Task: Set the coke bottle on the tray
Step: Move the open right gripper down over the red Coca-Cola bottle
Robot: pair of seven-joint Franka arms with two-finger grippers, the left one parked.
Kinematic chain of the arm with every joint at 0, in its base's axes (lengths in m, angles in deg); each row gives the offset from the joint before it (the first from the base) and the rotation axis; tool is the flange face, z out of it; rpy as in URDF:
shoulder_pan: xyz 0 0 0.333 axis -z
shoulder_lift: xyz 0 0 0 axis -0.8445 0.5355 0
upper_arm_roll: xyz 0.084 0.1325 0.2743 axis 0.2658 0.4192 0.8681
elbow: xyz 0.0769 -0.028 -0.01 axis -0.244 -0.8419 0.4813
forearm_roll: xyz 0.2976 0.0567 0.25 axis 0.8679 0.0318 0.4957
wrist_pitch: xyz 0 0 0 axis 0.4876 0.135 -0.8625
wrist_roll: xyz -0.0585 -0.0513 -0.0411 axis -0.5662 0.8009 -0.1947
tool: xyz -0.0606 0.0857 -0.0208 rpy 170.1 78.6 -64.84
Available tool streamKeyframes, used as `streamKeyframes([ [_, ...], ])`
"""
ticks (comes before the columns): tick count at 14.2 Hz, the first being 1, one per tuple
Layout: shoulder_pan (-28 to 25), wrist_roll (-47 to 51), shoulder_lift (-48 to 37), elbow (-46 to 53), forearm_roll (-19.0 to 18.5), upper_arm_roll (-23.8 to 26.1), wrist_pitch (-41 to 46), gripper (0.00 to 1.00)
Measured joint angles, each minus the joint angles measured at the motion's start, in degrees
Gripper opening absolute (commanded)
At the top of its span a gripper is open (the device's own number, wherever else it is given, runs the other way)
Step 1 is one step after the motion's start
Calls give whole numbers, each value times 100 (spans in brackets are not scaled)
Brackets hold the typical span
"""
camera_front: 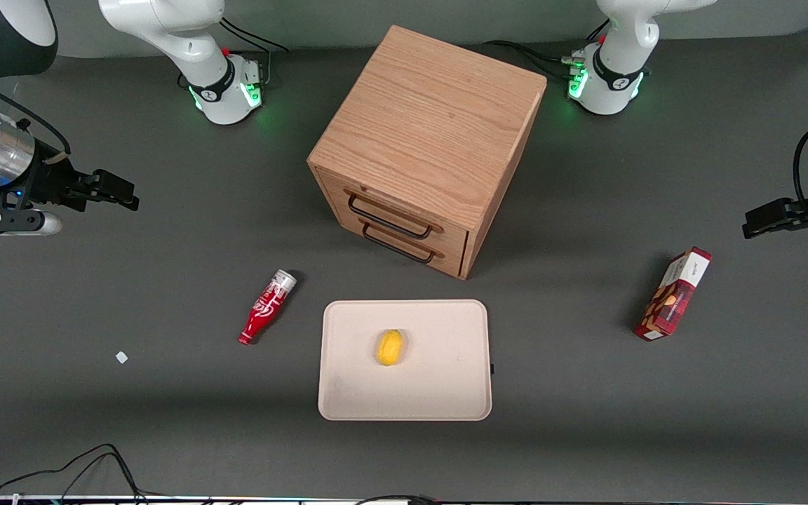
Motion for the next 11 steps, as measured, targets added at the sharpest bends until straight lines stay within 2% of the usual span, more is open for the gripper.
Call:
streamKeyframes([
  [8, 52, 27, 274, 165, -1, 30, 24, 100],
  [11, 29, 603, 546, 294, 2, 91, 23, 100],
])
